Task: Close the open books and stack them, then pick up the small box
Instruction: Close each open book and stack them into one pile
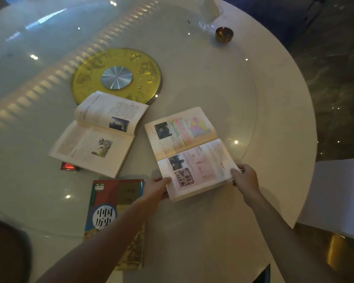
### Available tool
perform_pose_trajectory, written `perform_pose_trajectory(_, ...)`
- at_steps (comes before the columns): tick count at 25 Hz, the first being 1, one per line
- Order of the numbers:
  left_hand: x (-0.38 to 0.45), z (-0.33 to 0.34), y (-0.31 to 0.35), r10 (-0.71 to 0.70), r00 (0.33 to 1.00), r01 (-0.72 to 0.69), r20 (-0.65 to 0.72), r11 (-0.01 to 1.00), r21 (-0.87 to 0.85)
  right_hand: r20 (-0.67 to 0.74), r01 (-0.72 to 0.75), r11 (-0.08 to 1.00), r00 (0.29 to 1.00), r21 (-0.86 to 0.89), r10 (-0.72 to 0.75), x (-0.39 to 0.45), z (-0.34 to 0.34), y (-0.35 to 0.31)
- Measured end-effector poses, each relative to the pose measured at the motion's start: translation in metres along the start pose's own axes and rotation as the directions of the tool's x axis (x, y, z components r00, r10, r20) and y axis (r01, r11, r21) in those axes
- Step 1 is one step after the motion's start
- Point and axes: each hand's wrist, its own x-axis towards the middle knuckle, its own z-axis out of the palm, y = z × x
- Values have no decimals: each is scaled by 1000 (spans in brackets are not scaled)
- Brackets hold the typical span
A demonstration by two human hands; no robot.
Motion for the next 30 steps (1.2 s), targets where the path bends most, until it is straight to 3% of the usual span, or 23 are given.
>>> perform_pose_trajectory(6, -37, -34, -5, 25, 1000, -23, 11, 993, -117, 139, -11, 891, 988, 454, -59, -45, -27, -8)
perform_pose_trajectory(10, -27, -44, 4, 54, 997, -39, 57, 970, -241, 223, -64, 825, 972, 562, -77, -36, -19, -41)
perform_pose_trajectory(13, -14, -40, 16, 31, 996, -5, 83, 955, -298, 323, -97, 839, 941, 536, -98, -17, -7, -60)
perform_pose_trajectory(16, -5, -35, 28, 18, 996, 5, 83, 964, -267, 347, -27, 928, 931, 371, -111, 0, 13, -74)
perform_pose_trajectory(20, 1, -27, 23, 183, 976, -192, 115, 978, 79, 340, 55, 994, 937, 98, -85, 18, 43, -83)
perform_pose_trajectory(22, 7, -20, 11, 287, 947, -321, 144, 869, 377, 278, 60, 998, 959, -10, -54, 21, 50, -78)
perform_pose_trajectory(24, 14, -14, 0, 406, 889, -439, 213, 621, 649, 142, 62, 981, 989, -182, -36, 19, 49, -62)
perform_pose_trajectory(26, 13, -6, -8, 455, 833, -508, 315, 401, 762, 55, 7, 958, 998, -288, 9, 13, 44, -41)
perform_pose_trajectory(30, 10, 10, -19, 405, 849, -482, 340, 329, 812, 86, -121, 978, 987, -169, 137, -3, 42, -18)
